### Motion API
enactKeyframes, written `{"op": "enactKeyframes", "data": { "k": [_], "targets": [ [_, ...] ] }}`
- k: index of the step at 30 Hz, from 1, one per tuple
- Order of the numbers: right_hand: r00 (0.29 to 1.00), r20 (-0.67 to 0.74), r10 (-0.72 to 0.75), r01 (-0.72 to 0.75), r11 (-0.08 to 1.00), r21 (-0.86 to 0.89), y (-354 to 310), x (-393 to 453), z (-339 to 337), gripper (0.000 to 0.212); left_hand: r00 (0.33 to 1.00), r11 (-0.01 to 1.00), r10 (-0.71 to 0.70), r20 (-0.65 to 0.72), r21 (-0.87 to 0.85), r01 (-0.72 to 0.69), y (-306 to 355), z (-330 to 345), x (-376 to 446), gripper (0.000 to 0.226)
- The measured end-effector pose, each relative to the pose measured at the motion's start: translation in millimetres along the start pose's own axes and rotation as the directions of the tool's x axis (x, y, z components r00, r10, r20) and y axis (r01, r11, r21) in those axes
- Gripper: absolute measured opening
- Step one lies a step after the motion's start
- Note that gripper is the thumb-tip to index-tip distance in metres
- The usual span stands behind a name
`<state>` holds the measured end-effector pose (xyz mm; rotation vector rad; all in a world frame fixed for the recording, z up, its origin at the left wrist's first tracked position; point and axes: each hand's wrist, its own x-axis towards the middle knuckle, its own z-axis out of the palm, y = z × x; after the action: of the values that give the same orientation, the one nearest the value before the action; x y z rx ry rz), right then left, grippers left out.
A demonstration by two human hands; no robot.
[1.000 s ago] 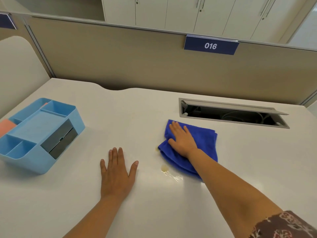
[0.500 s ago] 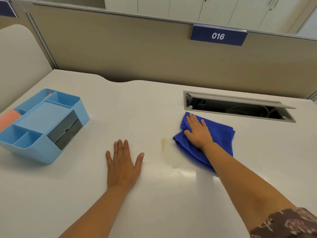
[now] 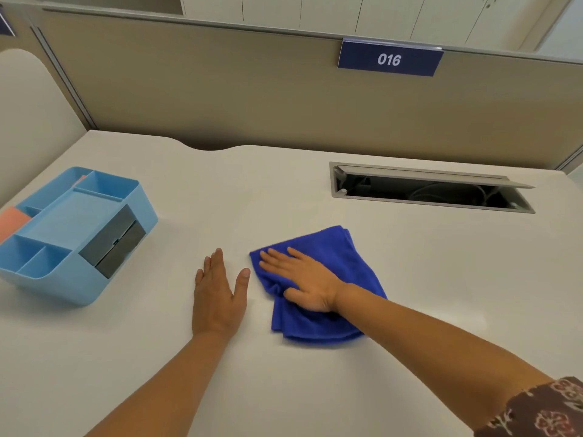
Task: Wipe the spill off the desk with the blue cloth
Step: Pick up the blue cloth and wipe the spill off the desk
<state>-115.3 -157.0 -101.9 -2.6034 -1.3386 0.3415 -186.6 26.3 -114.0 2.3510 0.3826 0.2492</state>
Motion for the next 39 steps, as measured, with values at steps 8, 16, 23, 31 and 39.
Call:
{"op": "enactKeyframes", "data": {
  "k": [8, 16, 23, 31, 39],
  "targets": [
    [0.991, 0.034, -0.127, 0.125, 0.99, 0.059, -25, -83, 17, 0.064, 0.997, 0.993, -0.041, 0.064, -0.109, 0.048, -6, -7, 10, 0.061],
    [0.995, 0.081, -0.053, 0.059, 0.996, -0.074, -28, -102, 10, 0.072, 0.986, 0.978, 0.107, 0.126, 0.165, -0.127, -17, -15, -29, 0.064],
    [0.529, -0.391, 0.753, -0.569, 0.657, 0.495, -54, -102, 1, 0.065, 0.983, 0.91, 0.073, 0.167, 0.393, -0.134, -28, -20, -47, 0.069],
    [0.177, -0.152, 0.972, -0.891, 0.224, 0.396, -49, -47, 17, 0.105, 0.985, 0.959, 0.077, 0.157, 0.258, -0.116, -29, -22, -42, 0.069],
    [0.708, -0.187, 0.681, -0.694, 0.72, -0.002, -47, 0, 15, 0.09, 0.987, 0.975, 0.103, 0.123, 0.185, -0.125, -29, -22, -39, 0.069]
  ]
}}
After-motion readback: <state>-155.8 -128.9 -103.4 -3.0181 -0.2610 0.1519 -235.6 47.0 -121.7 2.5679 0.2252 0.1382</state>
